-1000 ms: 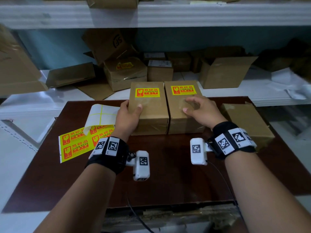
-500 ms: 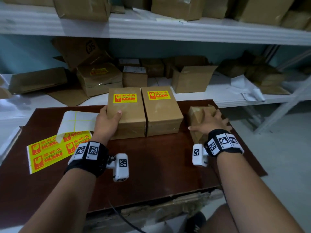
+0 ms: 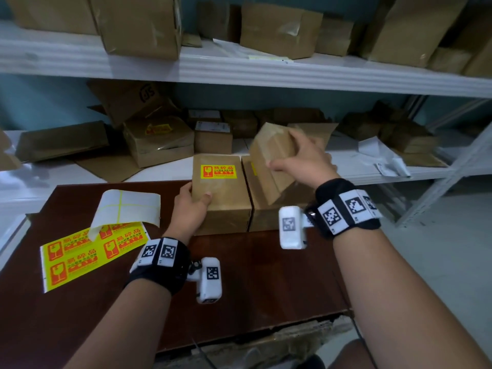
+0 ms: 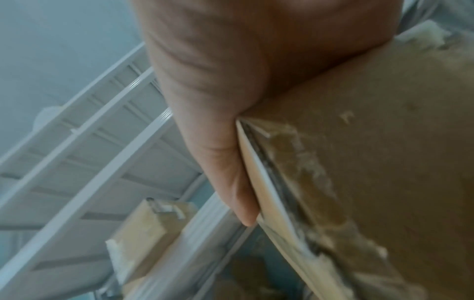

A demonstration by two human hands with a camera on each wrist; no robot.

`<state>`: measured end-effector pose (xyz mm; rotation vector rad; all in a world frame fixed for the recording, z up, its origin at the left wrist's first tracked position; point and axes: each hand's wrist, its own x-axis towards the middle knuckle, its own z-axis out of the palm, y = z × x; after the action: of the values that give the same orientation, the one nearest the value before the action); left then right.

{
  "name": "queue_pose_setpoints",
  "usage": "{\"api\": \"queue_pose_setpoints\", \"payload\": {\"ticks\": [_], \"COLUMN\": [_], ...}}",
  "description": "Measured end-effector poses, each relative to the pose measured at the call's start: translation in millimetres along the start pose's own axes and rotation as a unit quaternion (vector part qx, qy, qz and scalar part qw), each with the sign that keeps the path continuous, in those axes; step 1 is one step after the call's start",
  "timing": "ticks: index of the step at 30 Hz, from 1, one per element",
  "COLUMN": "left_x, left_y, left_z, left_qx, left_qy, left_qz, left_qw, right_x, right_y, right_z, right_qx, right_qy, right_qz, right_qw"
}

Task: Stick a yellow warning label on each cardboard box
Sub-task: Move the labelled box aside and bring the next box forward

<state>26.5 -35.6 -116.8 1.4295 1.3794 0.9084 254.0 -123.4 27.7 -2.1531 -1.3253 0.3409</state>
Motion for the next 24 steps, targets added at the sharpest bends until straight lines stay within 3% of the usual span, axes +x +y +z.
{"api": "queue_pose_setpoints", "payload": {"ticks": [3, 5, 9, 12, 16, 19, 24], "left_x": [-4.3, -7.7, -11.5, -16.2, -15.8, -8.4, -0.6], "left_y": [3.0, 8.3, 23.2, 32.7, 34.7, 25.5, 0.0], "left_z": [8.3, 6.6, -23.3, -55.7, -87.4, -108.0, -114.1], "left_qx": [-0.099, -0.141, -0.250, -0.323, -0.319, -0.282, -0.262], "left_qy": [-0.067, -0.093, -0.044, -0.047, -0.087, -0.055, -0.043], "left_qz": [-0.035, -0.064, -0.056, -0.032, -0.002, -0.021, -0.039], "left_qw": [0.992, 0.983, 0.966, 0.945, 0.944, 0.957, 0.963], "right_x": [-0.7, -2.6, -8.1, -14.4, -22.7, -29.6, -38.3], "right_y": [-30.2, -44.5, -65.6, -87.1, -123.2, -140.8, -121.0], "right_z": [23.0, 40.6, 70.8, 87.8, 108.3, 120.7, 142.5], "right_qx": [0.076, 0.069, 0.021, -0.012, 0.015, 0.091, 0.179], "right_qy": [-0.055, -0.066, -0.069, -0.063, -0.098, -0.133, -0.188], "right_qz": [-0.028, -0.033, -0.043, -0.059, -0.089, -0.106, -0.068], "right_qw": [0.995, 0.995, 0.996, 0.996, 0.991, 0.981, 0.963]}}
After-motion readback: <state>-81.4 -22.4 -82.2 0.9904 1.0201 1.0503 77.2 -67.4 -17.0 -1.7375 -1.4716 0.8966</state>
